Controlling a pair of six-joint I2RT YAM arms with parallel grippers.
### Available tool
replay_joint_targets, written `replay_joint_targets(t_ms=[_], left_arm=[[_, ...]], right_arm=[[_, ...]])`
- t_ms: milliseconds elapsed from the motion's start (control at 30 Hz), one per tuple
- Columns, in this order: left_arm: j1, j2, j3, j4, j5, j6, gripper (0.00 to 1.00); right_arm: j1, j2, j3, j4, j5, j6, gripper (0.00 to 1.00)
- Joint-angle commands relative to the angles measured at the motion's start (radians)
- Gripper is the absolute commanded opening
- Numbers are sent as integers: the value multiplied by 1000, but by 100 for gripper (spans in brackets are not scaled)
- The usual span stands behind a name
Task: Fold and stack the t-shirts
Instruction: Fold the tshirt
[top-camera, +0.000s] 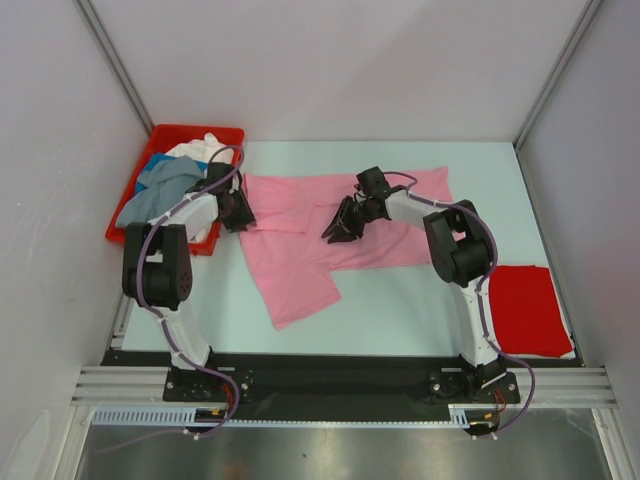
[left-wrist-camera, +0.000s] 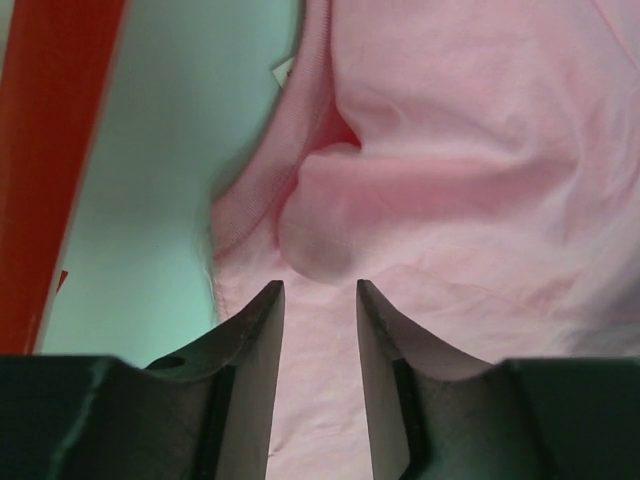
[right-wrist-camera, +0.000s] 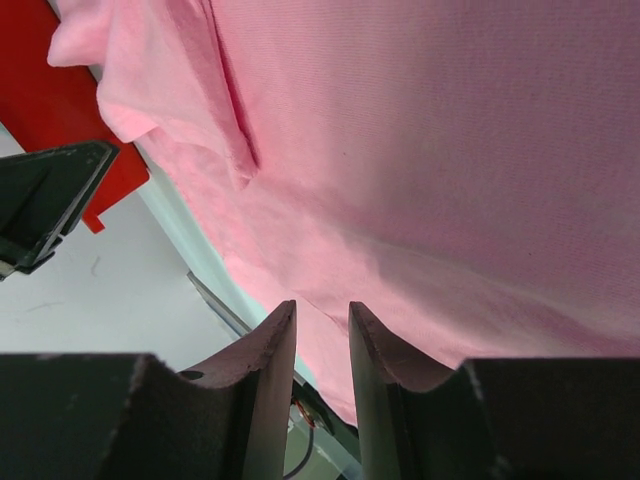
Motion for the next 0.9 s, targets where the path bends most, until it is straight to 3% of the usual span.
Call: replay_joint_targets(t_ms=[0, 233, 500, 867], left_arm=[[19, 29, 46, -6, -25, -7, 41], [22, 43, 41, -15, -41, 5, 49], [22, 78, 73, 13, -19, 13, 41], [22, 125, 124, 19, 4, 19, 42]], right_arm=[[11, -47, 6, 51, -16, -4, 34], [28, 40, 70, 167, -19, 70, 36], [44, 106, 146, 185, -10, 105, 39], [51, 132, 170, 176, -7, 105, 39]])
